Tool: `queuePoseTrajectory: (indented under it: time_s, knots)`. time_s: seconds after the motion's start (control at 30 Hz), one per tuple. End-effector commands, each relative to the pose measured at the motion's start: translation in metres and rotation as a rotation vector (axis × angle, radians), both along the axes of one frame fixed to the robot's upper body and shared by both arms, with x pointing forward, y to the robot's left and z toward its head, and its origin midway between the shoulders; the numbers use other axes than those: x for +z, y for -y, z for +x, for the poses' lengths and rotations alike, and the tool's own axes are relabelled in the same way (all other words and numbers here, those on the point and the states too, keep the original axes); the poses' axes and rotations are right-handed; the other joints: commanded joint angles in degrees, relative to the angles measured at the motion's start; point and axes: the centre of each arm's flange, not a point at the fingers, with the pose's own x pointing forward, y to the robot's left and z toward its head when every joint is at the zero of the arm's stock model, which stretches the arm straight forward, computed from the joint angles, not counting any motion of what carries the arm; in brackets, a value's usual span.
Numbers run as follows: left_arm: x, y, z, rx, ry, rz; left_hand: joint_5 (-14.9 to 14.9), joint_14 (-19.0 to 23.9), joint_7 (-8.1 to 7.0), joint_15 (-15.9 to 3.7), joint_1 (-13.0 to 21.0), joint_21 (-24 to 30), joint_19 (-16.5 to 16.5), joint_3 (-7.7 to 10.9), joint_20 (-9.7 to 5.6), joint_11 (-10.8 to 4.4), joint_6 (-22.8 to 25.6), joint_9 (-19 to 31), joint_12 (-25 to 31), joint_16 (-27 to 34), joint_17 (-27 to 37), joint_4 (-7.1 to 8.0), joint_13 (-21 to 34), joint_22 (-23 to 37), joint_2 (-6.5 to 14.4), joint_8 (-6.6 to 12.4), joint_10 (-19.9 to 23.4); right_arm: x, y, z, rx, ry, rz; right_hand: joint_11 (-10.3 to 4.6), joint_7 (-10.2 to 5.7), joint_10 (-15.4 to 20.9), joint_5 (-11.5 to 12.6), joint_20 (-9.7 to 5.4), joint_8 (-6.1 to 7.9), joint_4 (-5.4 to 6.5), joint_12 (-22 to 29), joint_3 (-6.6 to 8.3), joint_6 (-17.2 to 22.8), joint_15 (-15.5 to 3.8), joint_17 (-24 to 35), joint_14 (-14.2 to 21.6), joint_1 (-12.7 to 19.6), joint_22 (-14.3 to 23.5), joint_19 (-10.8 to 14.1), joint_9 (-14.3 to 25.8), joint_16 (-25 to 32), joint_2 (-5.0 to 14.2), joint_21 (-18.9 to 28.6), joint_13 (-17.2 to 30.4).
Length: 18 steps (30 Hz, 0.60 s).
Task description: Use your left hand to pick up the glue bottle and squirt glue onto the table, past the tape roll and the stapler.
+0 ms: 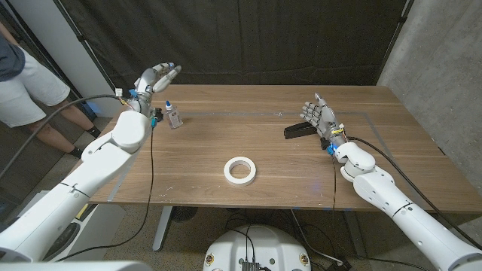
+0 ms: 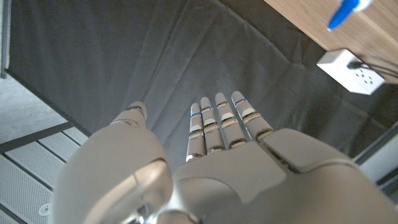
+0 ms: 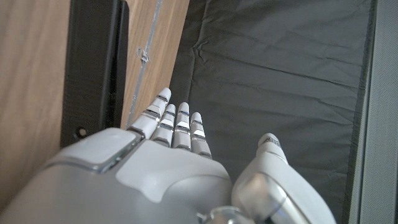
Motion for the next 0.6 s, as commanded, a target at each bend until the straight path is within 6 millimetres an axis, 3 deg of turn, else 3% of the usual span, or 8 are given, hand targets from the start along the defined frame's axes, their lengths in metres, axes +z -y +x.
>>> queuePoseTrajectory:
  time_s: [0.03, 0.3, 0.6]
  knots:
    - [-0.009, 0.046, 0.010, -0.237, -0.090, -0.032, 0.1, -2.0, 0.03, 0.46, -2.8, 0.1, -1.1, -1.13, 0.13, 1.20, -2.0, 0.1, 0.1, 0.1, 0.1, 1.44, 0.1, 0.1, 0.0, -0.19, -2.1, 0.018, 0.035, -0.006, 0.042, 0.090, 0.005, -0.01, -0.41, 0.2, -0.2, 0.14, 0.07, -0.12, 0.0, -0.10, 0.5, 0.26, 0.1, -0.3, 0.2, 0.2, -0.7, 0.3, -0.3, -0.06, -0.4, 0.2]
    - [-0.017, 0.071, 0.021, -0.275, -0.107, -0.053, 0.3, -4.4, 0.66, 0.77, -5.4, -0.4, -2.8, -2.55, -0.41, 1.86, -4.3, 0.0, 0.0, 0.0, 0.1, 2.23, 0.0, 0.1, -0.4, -0.31, -4.2, 0.034, 0.054, -0.015, 0.057, 0.128, -0.019, -0.03, -0.70, -0.2, -0.2, 0.18, 0.10, -0.06, -0.2, -0.21, 0.7, 0.29, 0.1, -1.0, 0.0, 0.2, -1.3, 0.3, -0.5, -0.14, -0.6, 0.2]
    - [-0.025, 0.076, 0.042, -0.336, -0.146, -0.032, 0.6, -6.6, 0.88, 0.77, -7.7, -0.8, -5.0, -3.77, -0.73, 2.14, -6.6, -0.1, -0.1, -0.1, 0.1, 2.65, -0.1, 0.0, -0.5, -0.43, -6.3, 0.047, 0.039, -0.020, 0.023, 0.161, -0.014, -0.06, -0.66, -0.3, -0.2, 0.12, 0.12, -0.02, -0.2, -0.26, 0.8, 0.27, 0.2, -0.9, -0.1, 0.2, -1.3, 0.3, -0.4, -0.17, -0.5, 0.2]
